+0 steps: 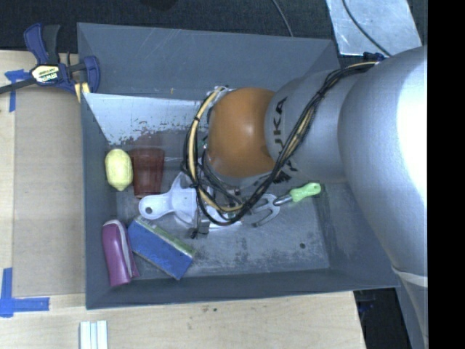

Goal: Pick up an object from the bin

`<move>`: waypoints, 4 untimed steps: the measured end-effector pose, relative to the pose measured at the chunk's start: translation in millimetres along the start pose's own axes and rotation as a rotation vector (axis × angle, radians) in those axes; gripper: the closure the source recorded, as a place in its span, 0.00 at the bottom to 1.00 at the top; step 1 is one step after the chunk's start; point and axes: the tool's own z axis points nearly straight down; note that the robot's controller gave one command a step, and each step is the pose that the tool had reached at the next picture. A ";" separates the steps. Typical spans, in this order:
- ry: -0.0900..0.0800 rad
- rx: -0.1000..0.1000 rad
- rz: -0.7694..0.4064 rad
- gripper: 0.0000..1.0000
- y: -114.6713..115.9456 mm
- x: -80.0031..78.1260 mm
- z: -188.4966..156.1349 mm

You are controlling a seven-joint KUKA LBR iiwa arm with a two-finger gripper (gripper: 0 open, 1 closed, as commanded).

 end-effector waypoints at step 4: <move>-0.007 0.005 -0.409 1.00 75.6 19.6 -24.6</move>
Offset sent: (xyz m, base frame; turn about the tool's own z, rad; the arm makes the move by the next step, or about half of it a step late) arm -0.0280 0.0784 -0.0044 -0.4192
